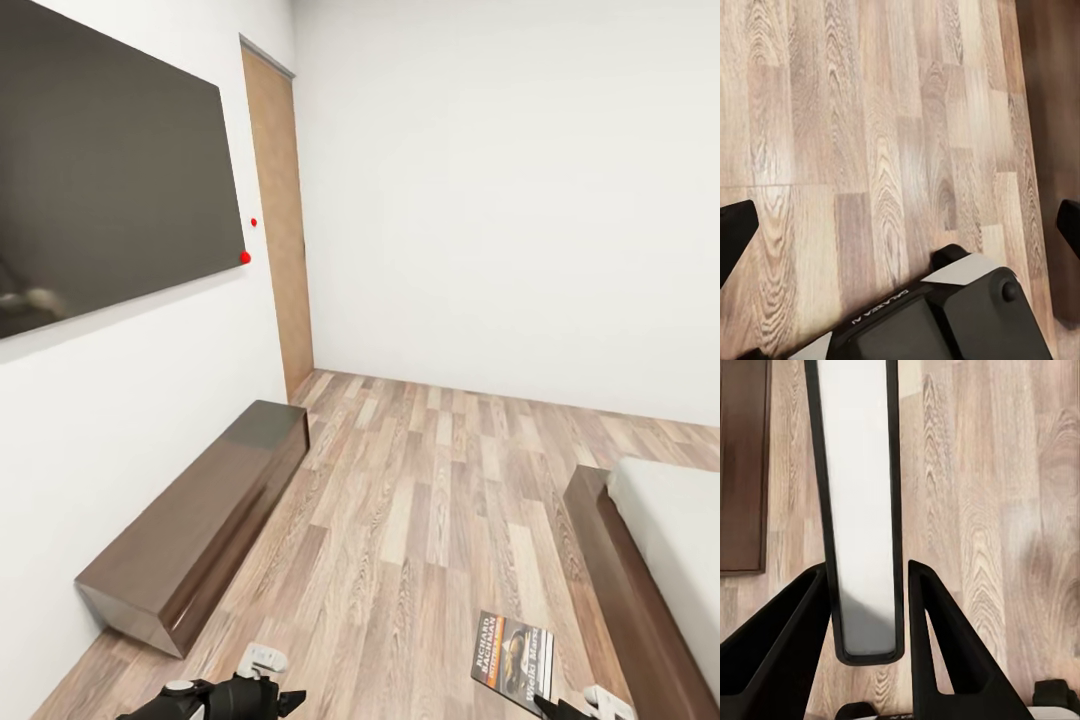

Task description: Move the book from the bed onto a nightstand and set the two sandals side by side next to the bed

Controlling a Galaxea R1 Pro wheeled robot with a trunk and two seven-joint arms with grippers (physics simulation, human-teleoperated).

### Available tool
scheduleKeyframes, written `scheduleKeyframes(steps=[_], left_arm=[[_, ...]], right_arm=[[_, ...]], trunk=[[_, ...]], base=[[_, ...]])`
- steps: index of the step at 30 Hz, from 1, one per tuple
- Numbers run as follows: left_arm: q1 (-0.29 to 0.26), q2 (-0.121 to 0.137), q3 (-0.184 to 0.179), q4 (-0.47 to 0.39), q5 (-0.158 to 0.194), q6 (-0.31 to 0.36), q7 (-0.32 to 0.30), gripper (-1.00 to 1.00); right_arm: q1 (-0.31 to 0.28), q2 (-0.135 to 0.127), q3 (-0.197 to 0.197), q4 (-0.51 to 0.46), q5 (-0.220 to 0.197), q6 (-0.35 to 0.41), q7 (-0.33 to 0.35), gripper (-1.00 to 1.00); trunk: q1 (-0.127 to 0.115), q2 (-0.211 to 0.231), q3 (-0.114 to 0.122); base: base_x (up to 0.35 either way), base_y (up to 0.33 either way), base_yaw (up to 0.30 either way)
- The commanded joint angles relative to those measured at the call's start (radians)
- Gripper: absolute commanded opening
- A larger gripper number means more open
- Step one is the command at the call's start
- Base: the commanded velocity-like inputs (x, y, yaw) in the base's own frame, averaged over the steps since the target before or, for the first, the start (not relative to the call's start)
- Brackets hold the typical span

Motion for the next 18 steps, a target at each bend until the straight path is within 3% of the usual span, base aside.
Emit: scheduleKeyframes(steps=[1, 13, 18], left_arm=[[-0.001, -0.001, 0.003, -0.001, -0.009, 0.000, -0.003, 1.00], [-0.001, -0.004, 0.003, -0.001, -0.008, 0.000, -0.003, 1.00], [-0.001, -0.004, 0.003, -0.001, -0.008, 0.000, -0.003, 1.00]], right_arm=[[-0.001, 0.000, 0.007, 0.000, -0.010, 0.002, 0.001, -1.00], [-0.001, 0.001, 0.009, -0.002, -0.009, 0.002, -0.006, -1.00], [-0.001, 0.001, 0.009, -0.003, -0.009, 0.002, -0.005, -1.00]], trunk=[[0.001, -0.002, -0.002], [0.001, -0.002, -0.002], [0.001, -0.002, -0.002]], base=[[0.045, 0.013, 0.000], [0.008, 0.002, 0.000], [0.000, 0.000, -0.159]])
